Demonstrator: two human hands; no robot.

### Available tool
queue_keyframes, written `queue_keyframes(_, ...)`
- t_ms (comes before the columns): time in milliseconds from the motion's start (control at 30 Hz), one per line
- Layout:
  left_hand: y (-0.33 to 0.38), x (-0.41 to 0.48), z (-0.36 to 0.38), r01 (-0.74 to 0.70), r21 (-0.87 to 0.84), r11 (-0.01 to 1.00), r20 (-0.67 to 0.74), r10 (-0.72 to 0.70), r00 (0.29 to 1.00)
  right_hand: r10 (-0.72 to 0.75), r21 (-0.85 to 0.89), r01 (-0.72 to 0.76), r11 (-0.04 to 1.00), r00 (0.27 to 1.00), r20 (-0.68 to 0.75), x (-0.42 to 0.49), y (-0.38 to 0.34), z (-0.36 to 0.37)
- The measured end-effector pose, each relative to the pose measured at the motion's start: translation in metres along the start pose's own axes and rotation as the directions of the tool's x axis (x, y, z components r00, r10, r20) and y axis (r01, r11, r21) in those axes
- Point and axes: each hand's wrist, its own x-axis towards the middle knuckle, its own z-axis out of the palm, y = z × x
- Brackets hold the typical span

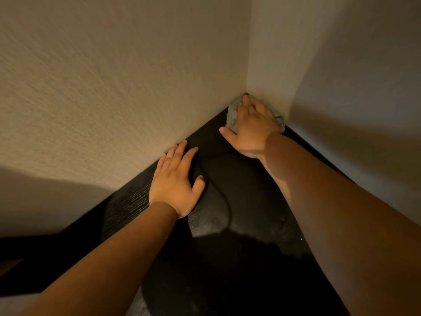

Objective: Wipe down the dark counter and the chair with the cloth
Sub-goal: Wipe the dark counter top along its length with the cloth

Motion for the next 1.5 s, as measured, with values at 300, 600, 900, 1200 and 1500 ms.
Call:
queue_keyframes(300, 0.000, 0.001, -0.001, -0.002, -0.001, 1.000, 0.009, 0.002, 1.000, 0.070, -0.061, -0.069, 0.996, 0.997, 0.024, -0.002, 0.016, 0.013)
queue_keyframes(600, 0.000, 0.001, 0.000, 0.001, 0.007, 1.000, 0.005, -0.001, 1.000, -0.210, -0.082, 0.210, 0.974, 0.978, 0.000, -0.048, 0.011, 0.030)
queue_keyframes(900, -0.001, 0.003, -0.001, 0.005, 0.035, 0.999, 0.048, -0.007, 0.999, -0.199, -0.033, 0.199, 0.979, 0.980, 0.020, -0.055, -0.008, 0.031)
queue_keyframes(1200, -0.002, 0.005, 0.002, 0.006, 0.047, 0.999, 0.035, -0.007, 0.999, -0.053, -0.057, 0.051, 0.997, 0.998, -0.031, -0.055, 0.021, 0.024)
queue_keyframes(1500, -0.002, 0.004, 0.001, 0.009, 0.035, 0.999, 0.038, -0.010, 0.999, -0.168, -0.052, 0.164, 0.985, 0.982, -0.082, -0.090, 0.055, 0.028)
